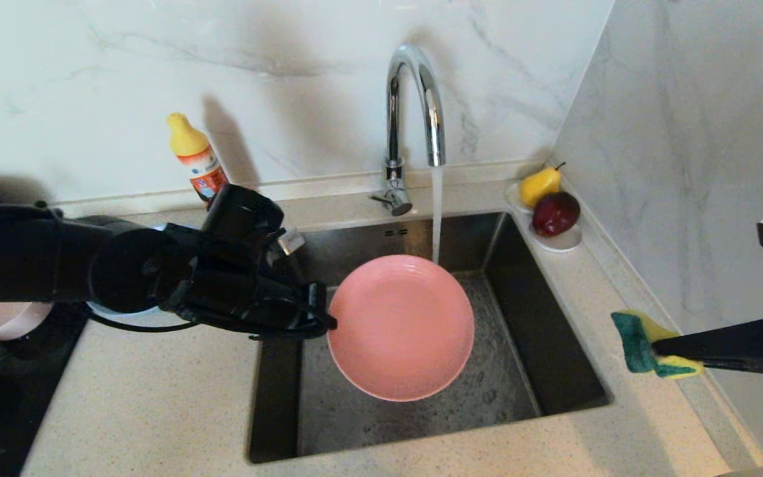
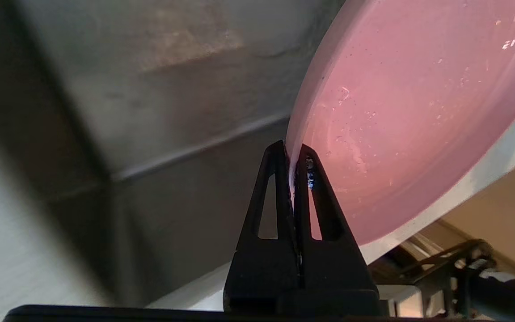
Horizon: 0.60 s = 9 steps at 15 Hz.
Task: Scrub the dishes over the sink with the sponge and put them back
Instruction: Wash the plate
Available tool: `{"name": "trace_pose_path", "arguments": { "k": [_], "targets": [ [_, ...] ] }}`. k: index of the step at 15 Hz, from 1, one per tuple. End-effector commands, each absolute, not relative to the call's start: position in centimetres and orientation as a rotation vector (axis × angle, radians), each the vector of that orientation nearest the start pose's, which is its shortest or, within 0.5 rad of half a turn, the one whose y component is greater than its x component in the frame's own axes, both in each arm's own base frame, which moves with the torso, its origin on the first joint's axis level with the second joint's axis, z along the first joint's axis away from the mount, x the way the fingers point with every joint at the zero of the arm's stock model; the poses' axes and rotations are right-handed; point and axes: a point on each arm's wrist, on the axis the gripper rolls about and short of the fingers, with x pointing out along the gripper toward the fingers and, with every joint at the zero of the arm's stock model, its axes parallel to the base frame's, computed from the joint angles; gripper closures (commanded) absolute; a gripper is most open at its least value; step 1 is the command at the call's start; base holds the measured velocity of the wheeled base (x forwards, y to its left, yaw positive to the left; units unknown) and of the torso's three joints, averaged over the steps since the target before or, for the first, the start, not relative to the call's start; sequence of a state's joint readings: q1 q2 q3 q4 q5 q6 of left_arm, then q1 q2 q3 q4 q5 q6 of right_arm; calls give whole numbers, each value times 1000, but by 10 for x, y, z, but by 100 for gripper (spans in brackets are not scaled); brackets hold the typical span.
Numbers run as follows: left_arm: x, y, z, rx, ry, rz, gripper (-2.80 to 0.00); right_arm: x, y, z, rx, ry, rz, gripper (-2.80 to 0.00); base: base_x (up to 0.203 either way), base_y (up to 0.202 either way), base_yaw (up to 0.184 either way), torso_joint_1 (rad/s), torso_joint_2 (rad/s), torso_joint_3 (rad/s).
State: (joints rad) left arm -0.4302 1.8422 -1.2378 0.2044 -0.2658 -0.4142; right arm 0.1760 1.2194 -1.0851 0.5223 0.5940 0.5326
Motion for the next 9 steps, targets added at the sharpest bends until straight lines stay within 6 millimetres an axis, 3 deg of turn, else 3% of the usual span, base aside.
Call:
{"name": "trace_pose_path", "arguments": {
  "k": [1, 9],
  "targets": [
    [314, -171, 162, -292, 983, -483, 0, 151, 39, 274, 630, 841, 554, 0, 0, 0, 0, 0, 0, 0],
    [331, -220, 157, -294, 963, -500, 0, 151, 40, 274, 628, 839, 567, 0, 0, 0, 0, 0, 0, 0]
  ]
}}
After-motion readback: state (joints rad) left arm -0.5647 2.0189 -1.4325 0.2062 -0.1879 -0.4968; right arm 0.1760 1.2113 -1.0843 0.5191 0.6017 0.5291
